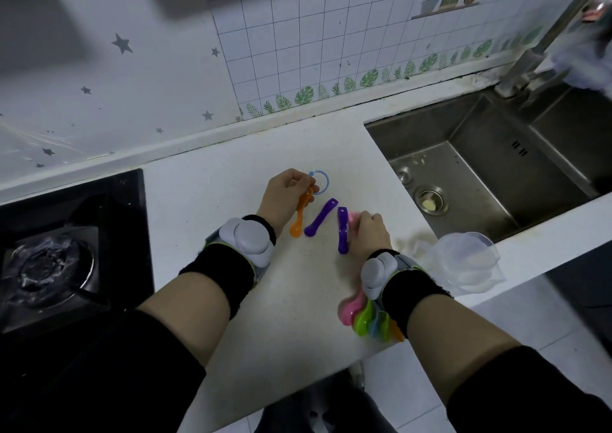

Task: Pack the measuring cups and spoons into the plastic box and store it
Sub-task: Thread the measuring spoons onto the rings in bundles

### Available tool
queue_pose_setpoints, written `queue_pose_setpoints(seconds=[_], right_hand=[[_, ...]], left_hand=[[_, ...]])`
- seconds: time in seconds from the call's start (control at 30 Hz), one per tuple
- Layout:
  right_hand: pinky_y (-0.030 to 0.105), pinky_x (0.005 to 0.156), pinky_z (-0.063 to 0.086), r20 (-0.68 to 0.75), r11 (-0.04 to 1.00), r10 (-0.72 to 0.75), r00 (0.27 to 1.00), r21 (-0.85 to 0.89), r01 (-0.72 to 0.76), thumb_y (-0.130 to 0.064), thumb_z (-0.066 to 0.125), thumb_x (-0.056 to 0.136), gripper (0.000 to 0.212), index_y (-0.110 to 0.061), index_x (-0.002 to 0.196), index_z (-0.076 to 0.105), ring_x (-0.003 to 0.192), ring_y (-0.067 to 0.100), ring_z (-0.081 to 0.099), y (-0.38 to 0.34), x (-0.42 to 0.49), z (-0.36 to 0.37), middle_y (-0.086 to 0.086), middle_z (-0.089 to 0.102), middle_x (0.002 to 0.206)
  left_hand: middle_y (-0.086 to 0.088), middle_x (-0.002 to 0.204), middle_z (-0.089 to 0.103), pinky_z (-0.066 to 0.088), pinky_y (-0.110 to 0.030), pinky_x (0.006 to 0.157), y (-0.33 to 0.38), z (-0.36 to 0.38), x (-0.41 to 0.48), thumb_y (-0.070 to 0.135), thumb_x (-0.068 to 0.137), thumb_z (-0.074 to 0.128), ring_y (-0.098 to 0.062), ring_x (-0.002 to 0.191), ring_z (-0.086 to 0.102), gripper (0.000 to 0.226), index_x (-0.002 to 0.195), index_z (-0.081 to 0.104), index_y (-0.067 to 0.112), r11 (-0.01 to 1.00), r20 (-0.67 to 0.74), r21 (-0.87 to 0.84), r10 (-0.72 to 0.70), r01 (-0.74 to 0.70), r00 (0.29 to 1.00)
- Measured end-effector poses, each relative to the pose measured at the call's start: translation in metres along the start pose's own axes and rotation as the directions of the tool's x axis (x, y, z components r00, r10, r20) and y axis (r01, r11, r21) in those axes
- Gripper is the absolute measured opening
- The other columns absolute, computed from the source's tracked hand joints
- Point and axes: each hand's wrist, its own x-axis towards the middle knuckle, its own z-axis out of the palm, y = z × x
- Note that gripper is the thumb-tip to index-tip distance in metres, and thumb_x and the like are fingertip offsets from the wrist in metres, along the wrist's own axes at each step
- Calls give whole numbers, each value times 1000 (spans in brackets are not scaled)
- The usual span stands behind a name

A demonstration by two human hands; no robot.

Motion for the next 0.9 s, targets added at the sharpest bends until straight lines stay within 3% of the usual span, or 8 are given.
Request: queue_pose_setpoints(seconds=[0.17,0.3,0.43,0.5,0.6,0.67,0.77,0.9], right_hand=[[37,85,42,-28,990,59,998,134,-54,-20,54,88,30,-4,113,48,106,38,53,-2,2,-2,19,46,121],[38,88,43,-37,964,75,997,258,-63,-37,58,90,43,-4,117,51,107,36,54,-6,6,-9,19,56,117],[34,95,47,-35,891,88,996,449,-63,-36,62,88,45,-8,122,56,106,29,61,-15,7,-27,12,64,111],[32,86,51,-25,829,67,997,557,-42,-37,64,87,45,-9,121,58,94,24,63,-25,6,-41,9,67,105],[20,50,41,47,668,-14,999,744,-25,-9,60,88,35,-4,122,58,70,16,56,-44,3,-62,14,67,104],[24,53,37,68,567,-67,995,824,-18,9,50,85,38,-2,121,59,68,17,53,-57,0,-76,17,66,101],[22,64,41,87,415,-155,984,910,-16,14,45,85,39,3,119,59,75,17,54,-75,-4,-92,16,64,94],[24,61,35,102,409,-227,969,912,0,9,51,86,28,1,110,63,79,22,46,-91,-7,-102,19,60,91]], left_hand=[[-2,83,66,52,-19,67,2,2,0,16,98,45,-12,69,60,17,90,59,9,1000,6,5,0,0,1000],[-1,82,66,53,-20,69,5,1,1,16,98,45,-13,69,60,17,89,59,10,1000,4,13,16,-16,1000],[-1,81,66,53,-21,70,11,-1,2,16,98,45,-13,70,60,18,90,60,9,1000,-13,15,20,-20,1000],[-1,82,66,53,-21,70,15,-4,2,16,98,45,-13,70,60,18,91,60,8,1000,-20,16,25,-24,1000],[-3,83,65,52,-20,70,21,-8,0,14,98,45,-14,71,59,18,92,60,7,999,-24,2,39,-39,999],[-4,84,64,52,-20,69,27,-11,-1,13,97,45,-14,70,59,17,90,59,7,998,-26,-9,61,-61,998],[-7,86,64,52,-22,71,36,-17,-3,12,97,46,-14,71,58,16,89,59,6,995,-31,-20,100,-101,994],[-6,82,63,51,-21,69,45,-26,-5,9,97,45,-14,67,57,18,86,59,7,989,-30,-44,141,-142,990]])
